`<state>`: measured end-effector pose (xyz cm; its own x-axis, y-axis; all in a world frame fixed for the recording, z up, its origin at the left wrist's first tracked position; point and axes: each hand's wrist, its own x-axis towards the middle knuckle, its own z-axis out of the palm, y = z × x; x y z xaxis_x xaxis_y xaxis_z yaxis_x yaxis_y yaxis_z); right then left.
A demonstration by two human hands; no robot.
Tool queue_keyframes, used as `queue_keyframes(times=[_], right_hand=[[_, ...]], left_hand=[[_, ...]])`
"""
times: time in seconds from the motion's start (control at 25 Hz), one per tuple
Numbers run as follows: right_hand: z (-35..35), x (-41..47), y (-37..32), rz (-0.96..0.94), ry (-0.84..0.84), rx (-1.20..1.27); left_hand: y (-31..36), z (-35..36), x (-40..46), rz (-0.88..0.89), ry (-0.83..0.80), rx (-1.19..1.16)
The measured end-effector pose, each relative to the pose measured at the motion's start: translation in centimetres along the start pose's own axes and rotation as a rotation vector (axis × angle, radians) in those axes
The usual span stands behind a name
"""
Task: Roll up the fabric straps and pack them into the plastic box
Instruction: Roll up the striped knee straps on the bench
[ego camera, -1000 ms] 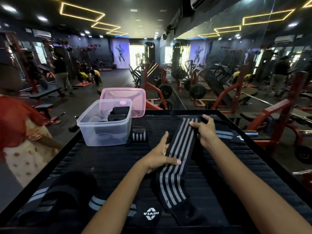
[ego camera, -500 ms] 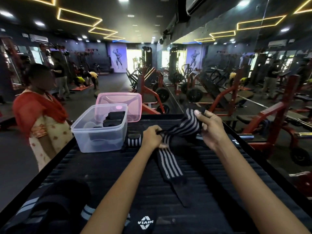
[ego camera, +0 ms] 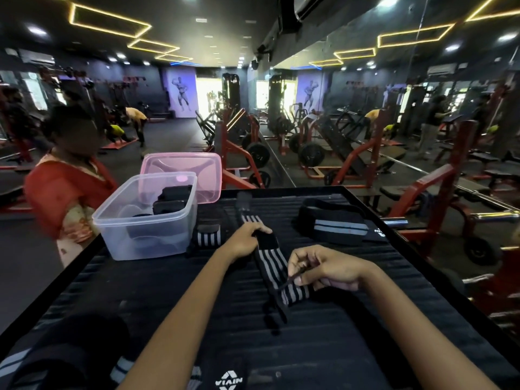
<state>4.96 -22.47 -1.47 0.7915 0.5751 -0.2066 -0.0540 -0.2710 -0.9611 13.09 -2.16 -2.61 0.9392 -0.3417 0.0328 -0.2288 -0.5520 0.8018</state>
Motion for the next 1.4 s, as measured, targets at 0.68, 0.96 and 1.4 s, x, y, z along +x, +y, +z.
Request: queue_keyframes(times=[0.68, 0.96, 1.4], right_hand=[[3.1, 1.4, 0.2, 0.045, 0.265, 0.215], [2.7, 1.3, 0.3, 0.01, 0.215, 0.159], [1.1, 3.7, 0.4, 0.021, 0.504, 0.025]], left_hand=[[0.4, 1.7, -10.6, 0.388, 0.006, 0.404], [0.5, 2.0, -10.7, 0.308, 0.037, 0.299], [2.3, 2.0, -11.3, 0.024, 0.194, -0.211]])
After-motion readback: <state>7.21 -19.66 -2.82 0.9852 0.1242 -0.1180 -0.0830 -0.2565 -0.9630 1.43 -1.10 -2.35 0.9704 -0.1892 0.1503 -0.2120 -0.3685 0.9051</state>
